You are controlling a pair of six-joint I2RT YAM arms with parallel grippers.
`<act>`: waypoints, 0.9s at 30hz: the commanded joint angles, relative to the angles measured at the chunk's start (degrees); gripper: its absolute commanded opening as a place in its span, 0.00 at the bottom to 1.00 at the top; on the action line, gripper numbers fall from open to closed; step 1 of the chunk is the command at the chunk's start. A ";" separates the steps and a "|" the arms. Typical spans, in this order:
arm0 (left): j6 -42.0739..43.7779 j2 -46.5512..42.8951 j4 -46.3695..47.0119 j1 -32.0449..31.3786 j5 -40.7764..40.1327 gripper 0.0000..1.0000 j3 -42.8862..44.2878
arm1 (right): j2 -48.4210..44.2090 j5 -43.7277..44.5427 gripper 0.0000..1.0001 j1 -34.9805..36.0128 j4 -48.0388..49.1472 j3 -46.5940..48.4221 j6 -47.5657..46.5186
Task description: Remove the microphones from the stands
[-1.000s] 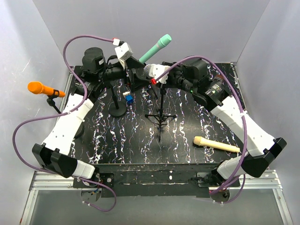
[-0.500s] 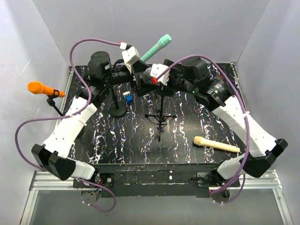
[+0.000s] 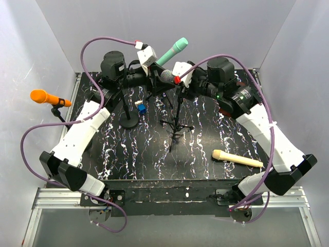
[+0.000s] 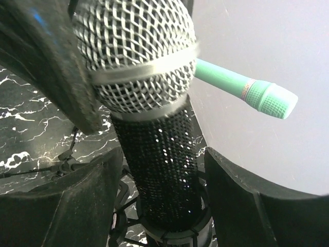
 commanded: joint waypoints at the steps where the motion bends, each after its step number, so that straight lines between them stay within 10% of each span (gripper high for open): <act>1: 3.30 -2.42 -4.16 -0.01 2.61 0.12 4.92 | -0.81 0.29 0.71 -3.80 -1.36 -2.29 1.51; 3: 4.52 -2.86 -5.57 -0.01 1.65 0.00 6.15 | -1.51 0.11 0.71 -4.06 -0.74 -3.96 0.37; 27: 12.87 -10.34 -35.36 4.13 -9.24 0.00 26.00 | -1.87 -3.84 0.71 -4.59 -2.58 -3.97 0.36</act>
